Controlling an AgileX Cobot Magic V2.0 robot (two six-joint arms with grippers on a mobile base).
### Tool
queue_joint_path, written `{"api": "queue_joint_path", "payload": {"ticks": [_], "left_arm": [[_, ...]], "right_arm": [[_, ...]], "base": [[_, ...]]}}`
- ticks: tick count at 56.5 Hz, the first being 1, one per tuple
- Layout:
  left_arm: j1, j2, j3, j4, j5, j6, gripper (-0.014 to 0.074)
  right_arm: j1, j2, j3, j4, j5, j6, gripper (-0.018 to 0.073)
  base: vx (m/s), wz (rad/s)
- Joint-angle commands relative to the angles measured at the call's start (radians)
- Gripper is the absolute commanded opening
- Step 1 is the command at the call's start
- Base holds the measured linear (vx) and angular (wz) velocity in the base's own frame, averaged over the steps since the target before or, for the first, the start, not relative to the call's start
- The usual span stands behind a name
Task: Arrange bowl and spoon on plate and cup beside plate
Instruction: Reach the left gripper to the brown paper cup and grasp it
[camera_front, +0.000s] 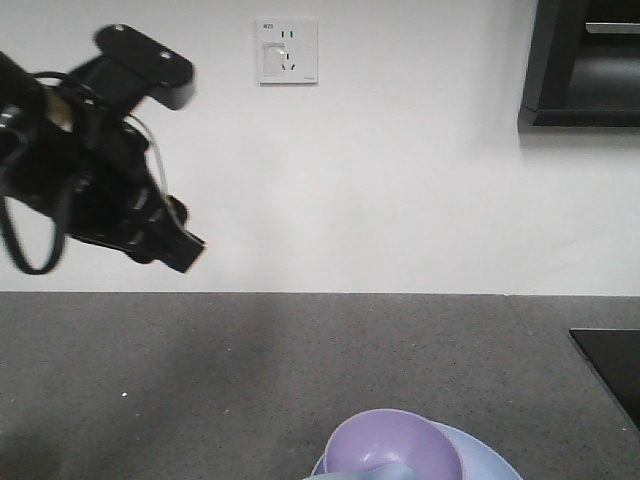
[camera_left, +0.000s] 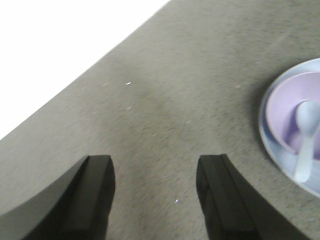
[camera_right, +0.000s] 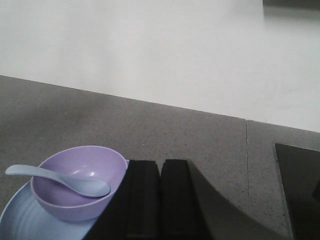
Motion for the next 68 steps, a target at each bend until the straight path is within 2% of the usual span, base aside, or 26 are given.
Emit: {"api": "queue_joint_path", "payload": {"ticks": [1, 16, 23, 26, 31, 37, 68], "left_arm": [[0.052, -0.108, 0.065, 0.016, -0.009, -0.013, 0.0499], [0.200, -0.241, 0.440, 0.049, -0.044, -0.036, 0.0499], [0.235, -0.238, 0.545, 0.048, -0.058, -0.044, 0.0499], [0.246, -0.238, 0.585, 0.050, -0.082, -0.074, 0.0499], [0.260, -0.238, 0.620, 0.073, -0.103, -0.112, 0.0499], [0.271, -0.238, 0.643, 0.102, -0.103, -0.119, 0.0499], [0.286, -0.232, 0.653, 0.100, -0.107, -0.144, 0.0484]], "right_arm": [[-0.003, 0.015, -0.027, -0.005, -0.063, -0.007, -0.0009], [-0.003, 0.015, -0.027, -0.005, -0.057, -0.007, -0.0009], [-0.003, 0.015, -0.027, -0.005, -0.056, -0.007, -0.0009], [-0.003, 0.015, -0.027, -0.005, -0.052, -0.007, -0.0009], [-0.003, 0.015, -0.027, -0.005, -0.047, -0.007, -0.0009], [-0.003, 0.015, -0.027, -0.005, -0.037, -0.007, -0.0009], [-0.003, 0.015, -0.027, -0.005, -0.032, -0.007, -0.0008]], "base": [[0.00, 0.00], [0.00, 0.00], [0.00, 0.00], [0.00, 0.00], [0.00, 0.00], [0.00, 0.00], [0.00, 0.00]]}}
